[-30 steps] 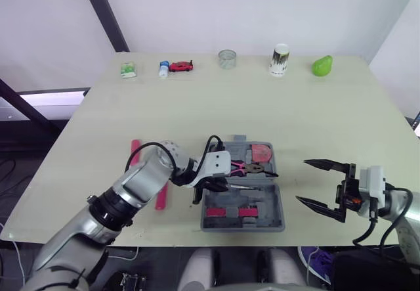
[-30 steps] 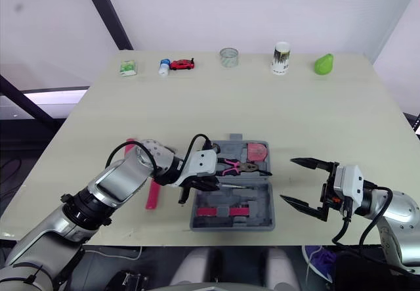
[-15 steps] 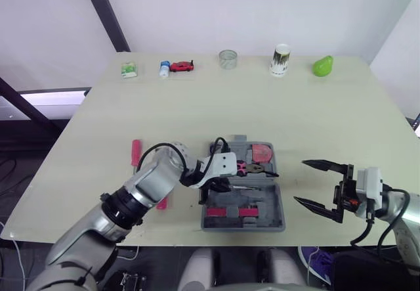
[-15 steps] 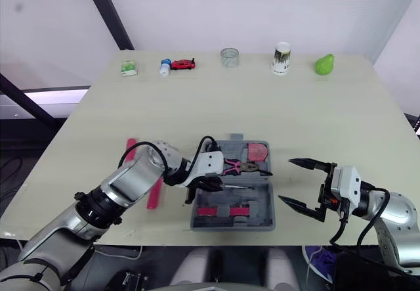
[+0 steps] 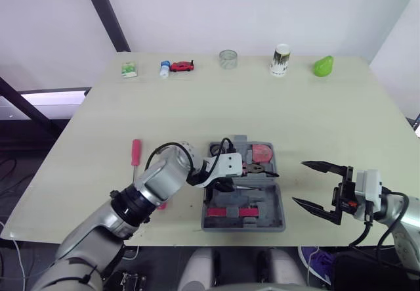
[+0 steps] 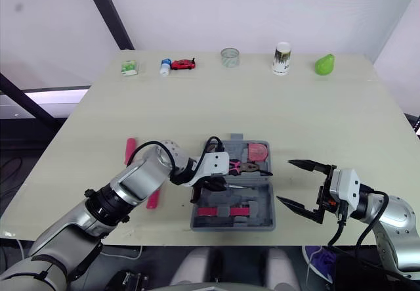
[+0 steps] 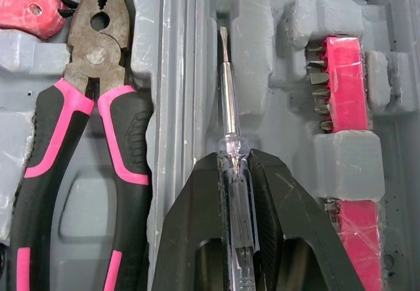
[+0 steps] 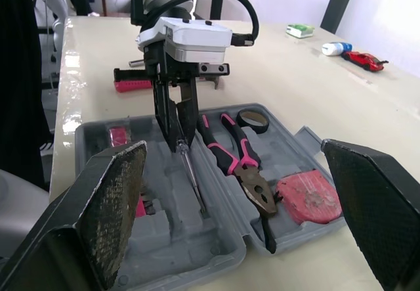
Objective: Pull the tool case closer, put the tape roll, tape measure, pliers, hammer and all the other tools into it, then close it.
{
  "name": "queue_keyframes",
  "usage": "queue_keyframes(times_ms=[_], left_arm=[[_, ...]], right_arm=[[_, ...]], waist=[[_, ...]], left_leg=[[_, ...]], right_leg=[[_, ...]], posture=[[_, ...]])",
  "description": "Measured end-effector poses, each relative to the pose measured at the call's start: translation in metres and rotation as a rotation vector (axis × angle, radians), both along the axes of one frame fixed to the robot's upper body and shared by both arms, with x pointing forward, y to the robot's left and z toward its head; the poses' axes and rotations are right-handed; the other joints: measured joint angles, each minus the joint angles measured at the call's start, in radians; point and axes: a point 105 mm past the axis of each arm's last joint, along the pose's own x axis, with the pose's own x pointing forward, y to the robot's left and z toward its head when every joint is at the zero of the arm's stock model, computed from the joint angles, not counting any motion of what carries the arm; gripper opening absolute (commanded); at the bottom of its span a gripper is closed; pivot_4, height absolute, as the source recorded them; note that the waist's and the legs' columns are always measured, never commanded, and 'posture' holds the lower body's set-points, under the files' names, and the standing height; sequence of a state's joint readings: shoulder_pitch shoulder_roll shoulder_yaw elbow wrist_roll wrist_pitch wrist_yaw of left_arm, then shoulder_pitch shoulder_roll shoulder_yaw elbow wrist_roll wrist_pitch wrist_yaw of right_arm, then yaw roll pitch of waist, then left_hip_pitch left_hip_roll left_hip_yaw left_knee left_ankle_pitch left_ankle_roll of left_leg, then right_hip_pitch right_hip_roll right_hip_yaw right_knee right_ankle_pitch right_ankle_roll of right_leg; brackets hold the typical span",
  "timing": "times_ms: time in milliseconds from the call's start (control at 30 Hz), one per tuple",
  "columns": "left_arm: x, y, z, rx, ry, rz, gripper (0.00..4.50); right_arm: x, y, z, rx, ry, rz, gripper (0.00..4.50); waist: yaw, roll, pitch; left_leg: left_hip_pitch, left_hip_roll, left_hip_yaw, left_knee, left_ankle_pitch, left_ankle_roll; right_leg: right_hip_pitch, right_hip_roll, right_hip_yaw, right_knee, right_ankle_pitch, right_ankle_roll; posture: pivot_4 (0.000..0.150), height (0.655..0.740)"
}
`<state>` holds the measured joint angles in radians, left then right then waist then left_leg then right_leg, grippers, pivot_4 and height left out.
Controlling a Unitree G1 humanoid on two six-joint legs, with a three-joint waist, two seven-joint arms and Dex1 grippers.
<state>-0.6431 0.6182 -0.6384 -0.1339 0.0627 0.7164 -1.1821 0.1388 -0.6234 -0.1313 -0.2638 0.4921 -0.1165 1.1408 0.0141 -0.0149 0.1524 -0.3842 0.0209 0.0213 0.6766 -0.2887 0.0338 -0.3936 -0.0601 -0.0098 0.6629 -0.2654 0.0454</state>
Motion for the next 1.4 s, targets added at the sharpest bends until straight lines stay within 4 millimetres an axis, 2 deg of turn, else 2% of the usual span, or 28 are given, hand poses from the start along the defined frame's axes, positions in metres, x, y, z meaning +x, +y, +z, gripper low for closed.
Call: queue_keyframes(times_ms=[267, 367, 400, 433, 833, 1067, 1167, 1267, 1400], left_arm=[[0.003, -0.005, -0.002, -0.003, 0.008, 0.000, 0.08], [0.004, -0.005, -0.002, -0.001, 0.015, -0.003, 1.70], [0.003, -0.005, -0.002, -0.001, 0.016, -0.004, 1.82], [0.001, -0.006, -0.003, 0.000, 0.022, -0.019, 2.23], [0.000, -0.005, -0.002, 0.012, -0.012, -0.057, 2.23], [0.000, -0.001, 0.012, 0.000, -0.043, -0.061, 2.23], [0.005, -0.001, 0.033, -0.075, -0.055, -0.048, 2.23], [0.019, -0.001, 0.051, -0.198, -0.092, -0.029, 2.23], [0.029, -0.002, 0.058, -0.387, -0.095, -0.013, 2.23]], right_arm=[[0.000, 0.000, 0.000, 0.002, 0.000, -0.007, 4.50], [0.001, 0.000, 0.000, 0.003, -0.002, -0.010, 4.50], [0.001, 0.000, 0.000, 0.003, -0.002, -0.011, 4.50], [0.001, 0.000, 0.000, 0.002, -0.004, -0.011, 4.50], [0.000, 0.001, 0.000, 0.003, -0.005, -0.005, 4.50], [0.000, 0.001, 0.000, 0.001, -0.008, -0.006, 4.50], [-0.001, 0.001, -0.001, 0.002, -0.004, -0.007, 4.50], [-0.001, 0.001, -0.001, 0.002, -0.005, -0.007, 4.50], [0.000, 0.003, -0.001, 0.004, -0.006, 0.001, 4.50]], waist=[[0.000, 0.000, 0.000], [0.000, 0.000, 0.000], [0.000, 0.000, 0.000], [0.000, 0.000, 0.000], [0.000, 0.000, 0.000], [0.000, 0.000, 0.000], [0.000, 0.000, 0.000], [0.000, 0.000, 0.000], [-0.002, 0.000, 0.000]], left_leg=[[0.000, 0.000, 0.000, 0.000, 0.000, 0.000], [0.000, 0.000, 0.000, 0.000, 0.000, 0.000], [0.000, 0.000, 0.000, 0.000, 0.000, 0.000], [0.000, 0.000, 0.000, 0.000, 0.000, 0.000], [0.000, 0.000, 0.000, 0.003, 0.000, 0.000], [-0.001, 0.000, 0.000, 0.003, 0.000, 0.000], [-0.001, 0.001, -0.001, 0.004, 0.000, 0.000], [-0.001, 0.001, -0.001, 0.005, 0.000, 0.000], [-0.002, 0.001, -0.001, 0.006, 0.000, 0.000]], right_leg=[[0.000, 0.000, 0.000, 0.000, 0.000, 0.000], [0.000, 0.000, 0.000, 0.000, 0.000, 0.000], [0.000, 0.000, 0.000, 0.000, 0.000, 0.000], [0.000, 0.000, 0.000, 0.000, 0.000, 0.000], [0.000, 0.000, 0.000, 0.001, 0.000, 0.000], [0.000, 0.001, 0.000, 0.001, 0.000, 0.000], [0.000, 0.000, 0.000, 0.001, 0.000, 0.000], [0.000, 0.000, 0.000, 0.001, 0.000, 0.000], [0.000, 0.000, 0.000, 0.001, 0.000, 0.000]], posture=[[0.150, 0.7400], [0.150, 0.7400], [0.150, 0.7400], [0.150, 0.7400], [0.150, 0.7400], [0.150, 0.7400], [0.150, 0.7400], [0.150, 0.7400], [0.150, 0.7400]])
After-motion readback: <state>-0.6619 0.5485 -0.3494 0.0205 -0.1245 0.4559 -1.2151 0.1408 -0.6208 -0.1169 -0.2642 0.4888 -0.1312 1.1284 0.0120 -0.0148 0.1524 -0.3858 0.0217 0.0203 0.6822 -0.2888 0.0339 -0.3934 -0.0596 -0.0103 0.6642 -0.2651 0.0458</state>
